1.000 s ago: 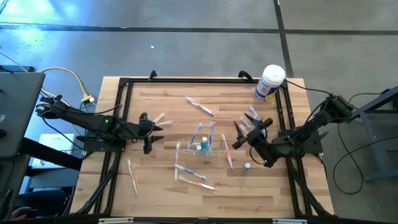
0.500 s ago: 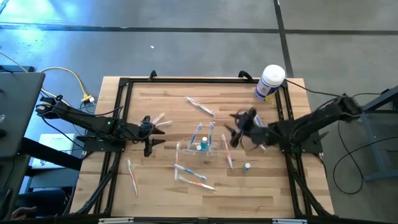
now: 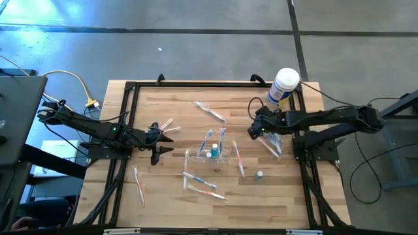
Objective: Pick & Place toothbrushing station
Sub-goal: Put the blue toothbrush into the transparent organizer
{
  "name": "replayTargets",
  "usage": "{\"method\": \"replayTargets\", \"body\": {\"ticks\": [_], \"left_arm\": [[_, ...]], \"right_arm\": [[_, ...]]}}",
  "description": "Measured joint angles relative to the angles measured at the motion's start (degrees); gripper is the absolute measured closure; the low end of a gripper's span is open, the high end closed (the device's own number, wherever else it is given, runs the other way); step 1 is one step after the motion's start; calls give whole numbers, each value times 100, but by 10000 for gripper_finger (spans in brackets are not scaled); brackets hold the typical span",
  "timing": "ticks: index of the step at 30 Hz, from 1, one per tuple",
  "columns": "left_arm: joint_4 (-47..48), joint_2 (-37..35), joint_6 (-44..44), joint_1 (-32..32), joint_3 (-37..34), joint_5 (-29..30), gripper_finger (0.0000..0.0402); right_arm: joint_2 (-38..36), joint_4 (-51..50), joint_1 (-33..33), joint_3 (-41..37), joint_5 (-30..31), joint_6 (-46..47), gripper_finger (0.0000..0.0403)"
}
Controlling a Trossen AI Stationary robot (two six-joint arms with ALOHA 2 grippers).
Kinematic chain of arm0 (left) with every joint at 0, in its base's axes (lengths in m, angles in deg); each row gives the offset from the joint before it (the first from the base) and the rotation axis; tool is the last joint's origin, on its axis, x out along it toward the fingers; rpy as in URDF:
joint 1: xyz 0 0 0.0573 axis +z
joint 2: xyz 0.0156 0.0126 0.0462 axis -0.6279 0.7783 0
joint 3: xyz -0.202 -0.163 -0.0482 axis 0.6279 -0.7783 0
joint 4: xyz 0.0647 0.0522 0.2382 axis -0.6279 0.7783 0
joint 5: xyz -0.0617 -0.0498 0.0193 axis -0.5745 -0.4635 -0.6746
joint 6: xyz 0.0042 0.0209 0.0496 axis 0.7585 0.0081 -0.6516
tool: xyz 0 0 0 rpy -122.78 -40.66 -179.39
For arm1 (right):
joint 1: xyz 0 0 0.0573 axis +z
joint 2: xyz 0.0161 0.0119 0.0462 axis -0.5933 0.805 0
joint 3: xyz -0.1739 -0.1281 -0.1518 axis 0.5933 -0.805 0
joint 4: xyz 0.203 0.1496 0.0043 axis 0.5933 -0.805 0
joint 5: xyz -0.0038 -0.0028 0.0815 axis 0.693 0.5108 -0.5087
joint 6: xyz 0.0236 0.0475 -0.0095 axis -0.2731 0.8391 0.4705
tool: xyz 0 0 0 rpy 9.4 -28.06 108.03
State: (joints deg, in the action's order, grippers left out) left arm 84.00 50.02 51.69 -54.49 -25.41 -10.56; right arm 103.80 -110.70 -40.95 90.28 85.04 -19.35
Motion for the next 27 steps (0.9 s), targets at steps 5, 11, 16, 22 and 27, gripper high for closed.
{"method": "replayTargets", "body": {"ticks": [5, 11, 16, 22, 27], "left_arm": [[-32, 159, 225, -4, 0, 2, 225], [-256, 597, 239, -9, 2, 2, 225], [-796, 1093, 239, -9, 2, 3, 225], [-1386, 1611, 237, -9, 2, 4, 225], [-1498, 1852, 237, -9, 2, 4, 225]], "right_arm": [[515, 35, -15, 0, -241, -41, 164], [1098, 172, -40, 0, -313, 32, 164], [1357, 277, -305, 0, -438, 76, 164], [1584, 279, -654, 0, -491, 13, 164], [1805, 320, -765, 0, -777, -6, 164]]}}
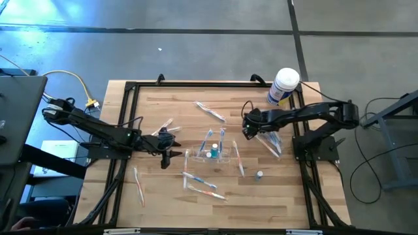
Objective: Pick & Place toothbrushing station
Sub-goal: Put the blue toothbrush into the transparent organizer
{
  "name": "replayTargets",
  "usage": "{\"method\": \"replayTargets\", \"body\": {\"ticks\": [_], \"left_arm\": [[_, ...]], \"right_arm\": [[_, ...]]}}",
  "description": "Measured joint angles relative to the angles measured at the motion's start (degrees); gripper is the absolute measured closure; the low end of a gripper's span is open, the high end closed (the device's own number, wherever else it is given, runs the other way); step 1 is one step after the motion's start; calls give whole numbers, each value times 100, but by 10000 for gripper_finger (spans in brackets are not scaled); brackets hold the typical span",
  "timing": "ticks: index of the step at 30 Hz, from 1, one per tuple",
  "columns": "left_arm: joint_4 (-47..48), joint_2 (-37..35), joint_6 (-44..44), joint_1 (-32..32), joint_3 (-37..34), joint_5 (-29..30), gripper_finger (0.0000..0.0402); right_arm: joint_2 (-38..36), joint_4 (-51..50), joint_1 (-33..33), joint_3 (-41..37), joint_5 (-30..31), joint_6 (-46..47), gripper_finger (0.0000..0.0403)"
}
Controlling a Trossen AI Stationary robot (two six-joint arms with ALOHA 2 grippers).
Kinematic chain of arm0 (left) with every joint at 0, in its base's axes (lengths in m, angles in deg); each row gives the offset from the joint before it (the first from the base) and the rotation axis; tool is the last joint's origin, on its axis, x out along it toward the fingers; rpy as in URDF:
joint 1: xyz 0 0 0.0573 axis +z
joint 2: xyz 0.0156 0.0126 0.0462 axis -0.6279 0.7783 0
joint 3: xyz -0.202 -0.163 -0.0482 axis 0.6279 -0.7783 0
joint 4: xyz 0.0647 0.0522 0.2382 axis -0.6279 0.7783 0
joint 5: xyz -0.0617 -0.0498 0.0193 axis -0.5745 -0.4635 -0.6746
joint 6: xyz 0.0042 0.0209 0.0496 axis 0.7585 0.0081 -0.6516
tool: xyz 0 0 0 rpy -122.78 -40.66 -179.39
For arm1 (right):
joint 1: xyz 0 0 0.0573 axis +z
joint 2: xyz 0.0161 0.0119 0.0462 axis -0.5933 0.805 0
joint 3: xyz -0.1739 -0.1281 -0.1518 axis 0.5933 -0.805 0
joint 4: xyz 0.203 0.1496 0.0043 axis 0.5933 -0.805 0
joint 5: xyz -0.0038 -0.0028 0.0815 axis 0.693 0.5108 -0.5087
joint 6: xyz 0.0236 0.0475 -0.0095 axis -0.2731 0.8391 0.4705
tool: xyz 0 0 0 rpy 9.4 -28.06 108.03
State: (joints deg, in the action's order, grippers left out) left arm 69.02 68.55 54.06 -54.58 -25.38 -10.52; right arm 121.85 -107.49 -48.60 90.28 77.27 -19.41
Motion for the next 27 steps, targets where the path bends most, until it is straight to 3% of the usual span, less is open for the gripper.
{"method": "replayTargets", "body": {"ticks": [11, 16, 23, 27], "left_arm": [[-17, 40, 0, -57, 0, 15, 225], [-19, 40, 0, -151, 0, 15, 225], [-19, 40, -2, -302, 0, 13, 225], [-19, 38, -2, -341, 0, 11, 225]], "right_arm": [[533, 286, 11, 20, 31, -300, 178], [542, 320, 13, 17, 21, -303, 240], [551, 373, 13, 14, -139, -381, 380], [557, 350, 70, -13, 222, -550, 384]]}}
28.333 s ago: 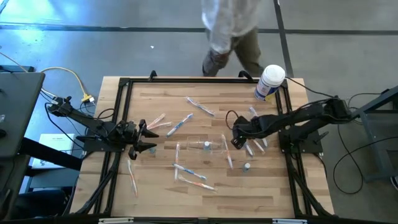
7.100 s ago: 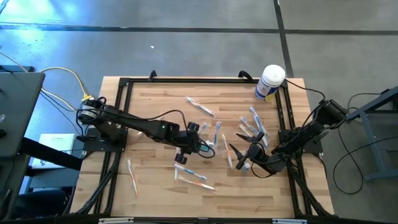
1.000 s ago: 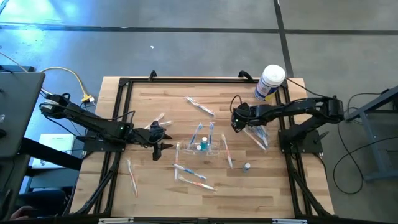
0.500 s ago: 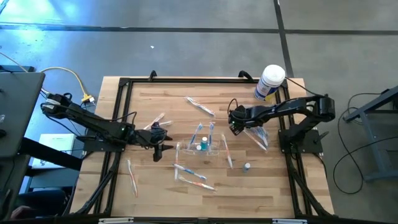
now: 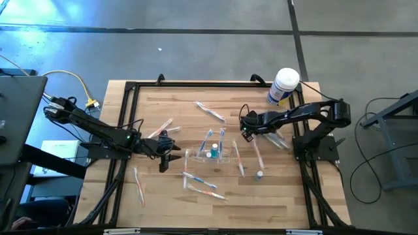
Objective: Pick & Place toothbrushing station
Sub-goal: Put the blue toothbrush into the transparent organizer
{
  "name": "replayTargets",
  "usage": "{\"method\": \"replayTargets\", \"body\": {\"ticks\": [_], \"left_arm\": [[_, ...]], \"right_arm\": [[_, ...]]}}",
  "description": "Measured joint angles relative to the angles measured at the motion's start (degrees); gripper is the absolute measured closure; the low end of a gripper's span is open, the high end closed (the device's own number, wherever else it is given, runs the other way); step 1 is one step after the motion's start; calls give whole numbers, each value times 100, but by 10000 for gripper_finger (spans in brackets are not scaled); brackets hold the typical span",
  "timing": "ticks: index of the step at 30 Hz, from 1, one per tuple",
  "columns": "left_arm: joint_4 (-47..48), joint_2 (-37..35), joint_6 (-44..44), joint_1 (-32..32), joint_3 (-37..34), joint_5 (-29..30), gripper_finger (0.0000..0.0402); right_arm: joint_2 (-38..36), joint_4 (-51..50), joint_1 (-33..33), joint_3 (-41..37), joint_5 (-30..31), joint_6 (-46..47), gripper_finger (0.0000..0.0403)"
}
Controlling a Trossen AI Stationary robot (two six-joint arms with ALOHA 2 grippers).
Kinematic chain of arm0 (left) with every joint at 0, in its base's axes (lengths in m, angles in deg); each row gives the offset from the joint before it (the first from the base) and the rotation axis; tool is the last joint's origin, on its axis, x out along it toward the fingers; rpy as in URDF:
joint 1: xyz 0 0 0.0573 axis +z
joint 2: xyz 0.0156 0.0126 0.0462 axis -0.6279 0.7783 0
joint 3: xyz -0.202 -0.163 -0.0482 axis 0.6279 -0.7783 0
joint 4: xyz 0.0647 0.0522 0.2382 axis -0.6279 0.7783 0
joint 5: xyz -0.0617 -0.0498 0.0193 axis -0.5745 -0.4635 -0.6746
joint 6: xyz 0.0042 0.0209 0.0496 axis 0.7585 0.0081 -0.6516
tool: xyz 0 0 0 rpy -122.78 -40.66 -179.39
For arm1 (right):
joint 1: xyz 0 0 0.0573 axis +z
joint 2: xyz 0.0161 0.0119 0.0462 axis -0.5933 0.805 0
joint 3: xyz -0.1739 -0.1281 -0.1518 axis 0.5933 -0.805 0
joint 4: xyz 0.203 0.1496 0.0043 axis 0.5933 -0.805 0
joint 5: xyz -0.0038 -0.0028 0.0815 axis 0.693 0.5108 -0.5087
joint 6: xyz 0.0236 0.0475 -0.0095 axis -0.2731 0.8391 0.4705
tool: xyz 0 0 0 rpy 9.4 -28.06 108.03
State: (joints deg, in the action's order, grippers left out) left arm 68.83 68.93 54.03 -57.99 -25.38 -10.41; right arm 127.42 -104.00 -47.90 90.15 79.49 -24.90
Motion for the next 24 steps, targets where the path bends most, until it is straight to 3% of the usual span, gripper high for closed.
{"method": "replayTargets", "body": {"ticks": [8, 15, 24], "left_arm": [[7, 0, 0, -37, 0, -15, 225], [-73, -2, 0, -35, 0, -13, 225], [-199, -2, 0, -35, 7, -13, 225]], "right_arm": [[-372, -71, 378, 47, 240, -132, 390], [-1232, 33, 1244, 434, 328, -280, 391], [-2364, 148, 2926, 1017, 2103, -727, 391]]}}
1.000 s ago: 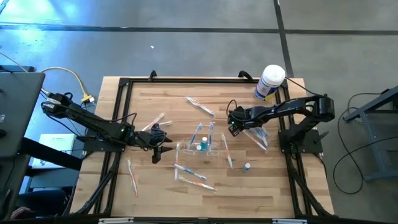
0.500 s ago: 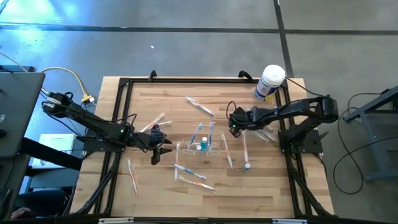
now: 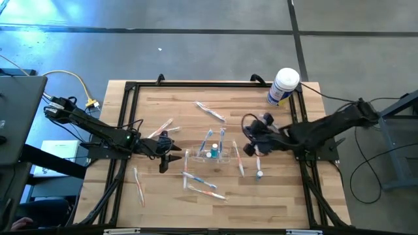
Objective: Pick & Place toothbrushing station
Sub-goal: Put the blue toothbrush into the transparent organizer
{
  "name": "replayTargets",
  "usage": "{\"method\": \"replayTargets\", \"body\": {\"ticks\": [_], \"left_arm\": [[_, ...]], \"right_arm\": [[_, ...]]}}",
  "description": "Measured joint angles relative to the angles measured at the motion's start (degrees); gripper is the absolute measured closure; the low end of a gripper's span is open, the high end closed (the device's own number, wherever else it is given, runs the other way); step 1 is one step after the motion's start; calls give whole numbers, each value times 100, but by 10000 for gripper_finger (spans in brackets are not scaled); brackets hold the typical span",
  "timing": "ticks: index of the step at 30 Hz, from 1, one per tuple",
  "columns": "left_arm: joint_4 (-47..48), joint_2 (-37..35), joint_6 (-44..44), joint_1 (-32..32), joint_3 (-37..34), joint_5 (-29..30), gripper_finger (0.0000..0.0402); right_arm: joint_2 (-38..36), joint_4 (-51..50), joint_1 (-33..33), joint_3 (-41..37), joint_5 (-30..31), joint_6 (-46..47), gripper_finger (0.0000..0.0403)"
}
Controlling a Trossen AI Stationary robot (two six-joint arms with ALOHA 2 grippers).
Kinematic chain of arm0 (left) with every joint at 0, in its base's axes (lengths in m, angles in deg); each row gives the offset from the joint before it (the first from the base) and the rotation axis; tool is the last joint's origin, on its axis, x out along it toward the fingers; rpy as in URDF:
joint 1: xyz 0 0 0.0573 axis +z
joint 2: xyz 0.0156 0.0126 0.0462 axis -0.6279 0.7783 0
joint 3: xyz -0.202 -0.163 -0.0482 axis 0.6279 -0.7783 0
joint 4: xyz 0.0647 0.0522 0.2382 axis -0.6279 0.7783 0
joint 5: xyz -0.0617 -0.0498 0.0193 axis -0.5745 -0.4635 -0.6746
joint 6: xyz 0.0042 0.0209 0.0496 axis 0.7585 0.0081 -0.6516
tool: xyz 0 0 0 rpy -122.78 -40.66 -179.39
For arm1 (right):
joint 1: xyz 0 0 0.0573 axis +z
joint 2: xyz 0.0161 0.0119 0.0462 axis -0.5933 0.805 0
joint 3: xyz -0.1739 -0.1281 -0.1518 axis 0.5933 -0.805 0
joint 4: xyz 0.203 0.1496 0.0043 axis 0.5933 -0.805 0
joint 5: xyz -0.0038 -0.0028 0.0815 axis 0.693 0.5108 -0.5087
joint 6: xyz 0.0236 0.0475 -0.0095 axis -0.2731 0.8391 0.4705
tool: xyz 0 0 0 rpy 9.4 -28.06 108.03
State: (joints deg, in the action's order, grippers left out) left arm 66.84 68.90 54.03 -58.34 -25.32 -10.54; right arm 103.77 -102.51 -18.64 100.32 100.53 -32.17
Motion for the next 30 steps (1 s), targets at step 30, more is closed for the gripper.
{"method": "replayTargets", "body": {"ticks": [30], "left_arm": [[-4, 0, -66, -111, -2, 14, 225]], "right_arm": [[940, 1024, 2081, 1, 2931, 126, 390]]}}
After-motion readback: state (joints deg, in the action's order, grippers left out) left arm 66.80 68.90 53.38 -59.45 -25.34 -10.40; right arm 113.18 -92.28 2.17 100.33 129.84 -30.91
